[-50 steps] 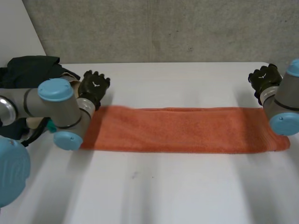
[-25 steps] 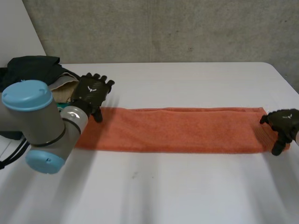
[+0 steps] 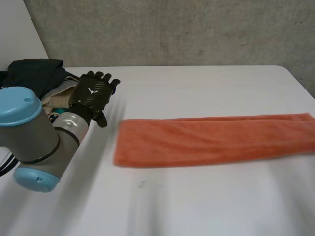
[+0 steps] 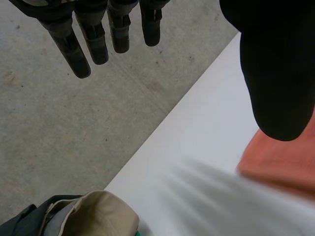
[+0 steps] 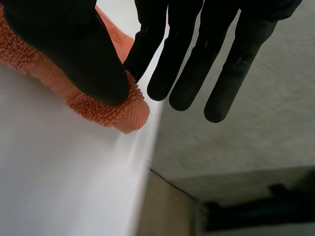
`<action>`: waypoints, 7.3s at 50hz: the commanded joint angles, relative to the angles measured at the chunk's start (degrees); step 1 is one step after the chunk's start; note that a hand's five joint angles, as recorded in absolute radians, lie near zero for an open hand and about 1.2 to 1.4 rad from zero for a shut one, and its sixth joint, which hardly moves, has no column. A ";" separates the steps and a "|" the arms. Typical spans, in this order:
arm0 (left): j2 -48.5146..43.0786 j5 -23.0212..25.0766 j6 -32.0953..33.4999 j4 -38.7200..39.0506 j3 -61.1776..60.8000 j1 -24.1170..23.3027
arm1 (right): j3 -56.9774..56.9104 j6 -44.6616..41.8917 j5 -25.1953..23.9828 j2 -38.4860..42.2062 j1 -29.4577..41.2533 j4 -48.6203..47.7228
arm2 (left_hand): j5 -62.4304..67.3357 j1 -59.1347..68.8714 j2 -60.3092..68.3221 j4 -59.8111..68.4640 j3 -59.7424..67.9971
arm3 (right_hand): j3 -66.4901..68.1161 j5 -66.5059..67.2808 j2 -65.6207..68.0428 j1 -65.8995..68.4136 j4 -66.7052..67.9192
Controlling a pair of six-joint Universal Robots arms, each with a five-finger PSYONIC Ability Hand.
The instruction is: Fold the laundry.
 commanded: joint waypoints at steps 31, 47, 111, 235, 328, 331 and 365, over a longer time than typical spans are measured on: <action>4.60 0.02 -5.42 1.17 -3.08 -2.55 | 2.39 -1.17 -8.66 2.55 55.55 -15.97 | -2.85 -0.88 -2.15 -1.84 -2.55 | -57.94 -55.39 -57.64 -53.75 -58.52; -6.56 -1.04 -5.16 1.79 5.97 -16.70 | 12.40 19.87 -4.70 -6.27 34.12 1.87 | -2.85 -0.88 -2.15 -1.84 -2.55 | -57.94 -55.39 -57.64 -53.75 -58.52; -19.22 -20.99 -27.58 -25.63 20.48 -23.04 | -23.44 36.14 -6.54 14.66 44.47 28.41 | -1.29 0.68 -0.60 -0.28 -0.99 | -57.94 -55.39 -57.64 -53.75 -58.52; -2.61 -7.42 -20.54 -18.00 31.54 -0.83 | -25.79 30.49 -1.95 7.85 14.66 -9.69 | -1.12 0.85 -0.43 -0.11 -0.82 | -57.94 -55.39 -57.64 -53.75 -58.52; -9.37 -2.97 5.48 -14.56 5.97 11.68 | 10.66 17.39 -2.24 -6.88 50.79 -0.94 | -0.61 1.35 0.08 0.40 -0.31 | -57.94 -55.39 -57.64 -53.75 -58.52; -14.02 -3.32 5.48 -15.09 8.69 12.12 | 9.51 17.57 0.84 -3.80 51.58 -2.43 | 0.55 2.52 1.25 1.56 0.85 | -57.94 -55.39 -57.64 -53.75 -58.52; 1.17 7.40 -43.55 -24.68 -3.08 -17.75 | -52.10 9.12 -10.58 30.75 44.47 -13.86 | 67.15 69.12 67.85 68.16 67.45 | 12.06 14.61 12.36 16.25 11.48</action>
